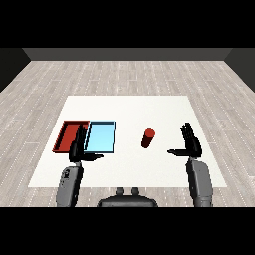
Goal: Pick the red can and put it in the red box
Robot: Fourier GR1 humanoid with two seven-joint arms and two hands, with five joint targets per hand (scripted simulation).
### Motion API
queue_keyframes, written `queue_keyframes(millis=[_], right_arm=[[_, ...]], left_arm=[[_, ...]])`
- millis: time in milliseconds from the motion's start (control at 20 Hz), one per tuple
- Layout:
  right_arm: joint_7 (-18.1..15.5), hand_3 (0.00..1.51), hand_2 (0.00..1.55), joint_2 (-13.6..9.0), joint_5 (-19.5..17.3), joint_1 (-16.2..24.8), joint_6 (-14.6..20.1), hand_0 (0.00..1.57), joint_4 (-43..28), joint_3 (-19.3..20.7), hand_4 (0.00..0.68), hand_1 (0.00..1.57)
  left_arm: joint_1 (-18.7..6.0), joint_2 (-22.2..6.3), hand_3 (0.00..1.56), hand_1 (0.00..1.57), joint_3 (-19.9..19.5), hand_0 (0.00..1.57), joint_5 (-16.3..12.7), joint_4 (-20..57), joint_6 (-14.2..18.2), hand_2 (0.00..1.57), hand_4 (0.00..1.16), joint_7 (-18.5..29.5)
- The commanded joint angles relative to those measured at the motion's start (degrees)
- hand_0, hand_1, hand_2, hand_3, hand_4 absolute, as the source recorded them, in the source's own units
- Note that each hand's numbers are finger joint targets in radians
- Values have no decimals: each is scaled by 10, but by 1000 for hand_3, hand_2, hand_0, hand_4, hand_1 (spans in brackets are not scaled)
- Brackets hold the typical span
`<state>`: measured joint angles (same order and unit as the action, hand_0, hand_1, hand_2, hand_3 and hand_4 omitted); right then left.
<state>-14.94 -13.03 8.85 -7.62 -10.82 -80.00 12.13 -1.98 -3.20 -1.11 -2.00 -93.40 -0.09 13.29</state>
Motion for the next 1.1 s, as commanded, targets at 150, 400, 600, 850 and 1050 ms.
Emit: queue_keyframes(millis=[150, 400, 600, 850, 1050], right_arm=[[-87, 0, 0, -21, 17, -8, -51, 0, 50, 27, 0, 0], [-74, 0, 0, 1, 4, -42, -29, 0, 53, 5, 0, 0], [-79, 0, 0, -25, 21, -41, -60, 0, 82, 25, 0, 0], [-57, 0, 0, -4, 13, -99, -45, 0, 134, 4, 0, 0], [-38, 0, 0, 6, 29, -68, -36, 0, 102, 6, 0, 0]], left_arm=[[19, 12, 0, 0, -4, 0, 0, 7, -5, 0, 0, 94], [9, 25, 0, 0, 6, 0, 4, 20, -3, 0, 0, 109], [-34, 10, 0, 0, -21, 0, -9, 58, -6, 0, 0, 94], [-8, 9, 0, 0, -20, 0, -29, 44, -30, 0, 0, 106], [19, 1, 0, 0, -18, 0, -21, 7, -33, 0, 0, 113]])
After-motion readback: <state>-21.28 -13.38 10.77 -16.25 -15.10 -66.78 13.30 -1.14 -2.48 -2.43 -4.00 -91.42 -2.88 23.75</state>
